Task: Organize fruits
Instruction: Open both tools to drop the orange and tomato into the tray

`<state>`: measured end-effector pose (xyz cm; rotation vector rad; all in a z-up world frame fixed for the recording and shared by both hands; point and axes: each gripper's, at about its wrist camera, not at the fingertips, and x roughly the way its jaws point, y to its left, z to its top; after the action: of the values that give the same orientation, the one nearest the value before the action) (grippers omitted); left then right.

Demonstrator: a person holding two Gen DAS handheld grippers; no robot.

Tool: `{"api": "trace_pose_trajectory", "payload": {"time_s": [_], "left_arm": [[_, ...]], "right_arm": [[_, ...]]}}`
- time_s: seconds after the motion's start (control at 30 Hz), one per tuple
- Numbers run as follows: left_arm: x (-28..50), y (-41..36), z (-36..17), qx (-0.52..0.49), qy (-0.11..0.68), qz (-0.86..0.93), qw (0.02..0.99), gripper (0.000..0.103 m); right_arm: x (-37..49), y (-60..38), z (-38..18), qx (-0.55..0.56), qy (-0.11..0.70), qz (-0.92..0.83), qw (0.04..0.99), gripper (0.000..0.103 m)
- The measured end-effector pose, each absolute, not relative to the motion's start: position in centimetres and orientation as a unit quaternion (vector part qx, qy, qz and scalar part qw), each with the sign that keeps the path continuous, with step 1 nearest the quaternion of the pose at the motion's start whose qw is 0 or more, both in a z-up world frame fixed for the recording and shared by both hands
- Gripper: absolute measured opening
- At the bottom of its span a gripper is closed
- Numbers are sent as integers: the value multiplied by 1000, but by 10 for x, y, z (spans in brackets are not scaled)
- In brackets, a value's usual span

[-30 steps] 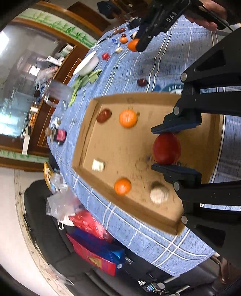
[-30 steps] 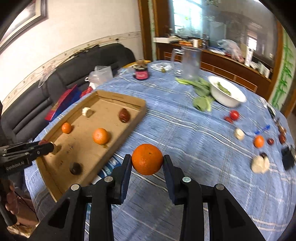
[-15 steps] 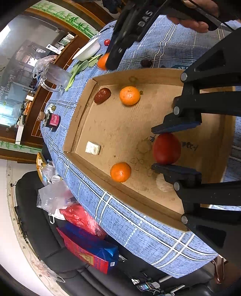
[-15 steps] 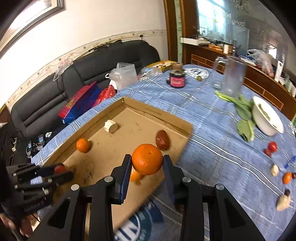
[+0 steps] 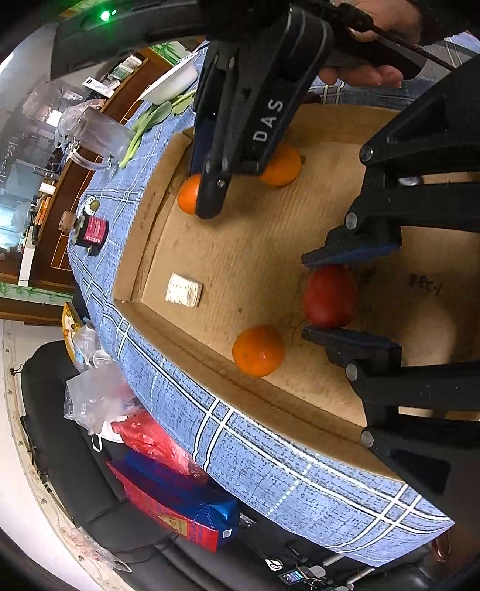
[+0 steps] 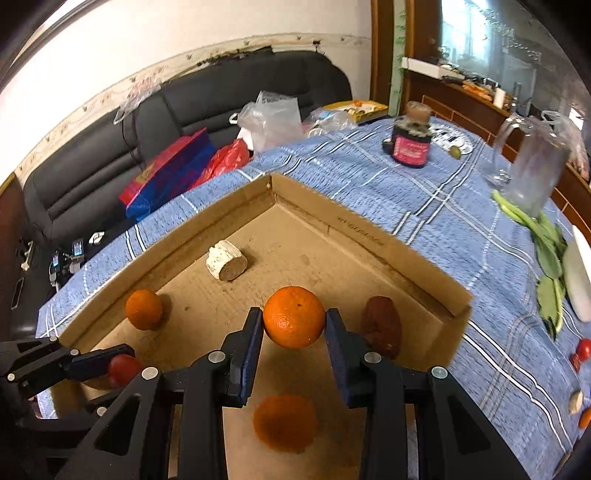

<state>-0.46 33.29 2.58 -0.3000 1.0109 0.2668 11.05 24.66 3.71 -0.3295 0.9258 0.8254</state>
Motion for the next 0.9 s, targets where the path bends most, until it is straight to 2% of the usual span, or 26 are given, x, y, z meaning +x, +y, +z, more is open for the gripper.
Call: {"api": "trace_pose_trajectory", "payload": {"time_s": [0.47,0.5,0.57,0.63,0.9], "left_arm": [[3,335,19,-134,481,139,855,32],[3,335,19,-134,481,139,855,32],[4,335,19,-131,482,141,855,34],[3,334,19,-125,483,145,855,37],[-8,335,24,-120,475,152,859,44]], "right_arm": [[123,255,19,-169,456,380,787,38],[122,255,19,-170,456,379,787,39],[121,254,20,-173,453,376,790,50],[120,251,23,-175,447,372,795,56],[110,238,34,-180,437,360,804,56]]}}
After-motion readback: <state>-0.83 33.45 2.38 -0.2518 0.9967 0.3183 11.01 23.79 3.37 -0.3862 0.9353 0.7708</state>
